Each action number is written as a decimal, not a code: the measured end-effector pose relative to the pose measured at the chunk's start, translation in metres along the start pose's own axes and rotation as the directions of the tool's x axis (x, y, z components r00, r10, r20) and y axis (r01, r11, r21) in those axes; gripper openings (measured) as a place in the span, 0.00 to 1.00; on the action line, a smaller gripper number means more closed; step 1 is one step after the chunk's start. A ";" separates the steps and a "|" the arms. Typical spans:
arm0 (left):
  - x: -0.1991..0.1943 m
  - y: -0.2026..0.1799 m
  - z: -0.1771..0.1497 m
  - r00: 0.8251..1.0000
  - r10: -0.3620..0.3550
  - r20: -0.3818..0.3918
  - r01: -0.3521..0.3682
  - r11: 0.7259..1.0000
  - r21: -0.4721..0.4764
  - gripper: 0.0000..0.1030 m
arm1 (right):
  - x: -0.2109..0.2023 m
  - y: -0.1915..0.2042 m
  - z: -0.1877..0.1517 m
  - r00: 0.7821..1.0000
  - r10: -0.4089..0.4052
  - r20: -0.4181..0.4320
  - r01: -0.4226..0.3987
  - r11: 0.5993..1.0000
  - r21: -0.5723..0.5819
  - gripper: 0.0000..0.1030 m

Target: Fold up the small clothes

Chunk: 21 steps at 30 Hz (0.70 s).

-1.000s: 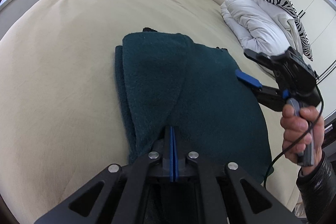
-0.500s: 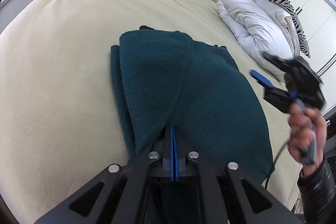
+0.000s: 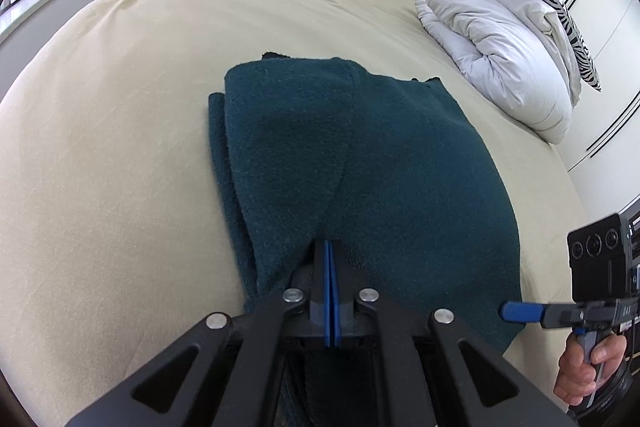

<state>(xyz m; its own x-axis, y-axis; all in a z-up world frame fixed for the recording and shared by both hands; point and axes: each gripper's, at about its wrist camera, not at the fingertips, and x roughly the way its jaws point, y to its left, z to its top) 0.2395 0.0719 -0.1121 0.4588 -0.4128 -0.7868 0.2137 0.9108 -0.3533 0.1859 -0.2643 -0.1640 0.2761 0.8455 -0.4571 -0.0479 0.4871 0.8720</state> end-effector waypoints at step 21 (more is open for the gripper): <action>-0.062 0.048 -0.003 0.980 -0.090 0.180 0.128 0.968 -0.216 0.63 | -0.113 -0.001 -0.011 0.942 -0.218 0.255 0.235 0.971 -0.040 0.72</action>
<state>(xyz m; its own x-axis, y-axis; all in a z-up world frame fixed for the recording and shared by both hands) 0.2185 0.1415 -0.0819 0.5853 -0.4873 -0.6480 0.0791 0.8298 -0.5525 0.1438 -0.3577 -0.1151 0.5149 0.6349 -0.5760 -0.0197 0.6805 0.7325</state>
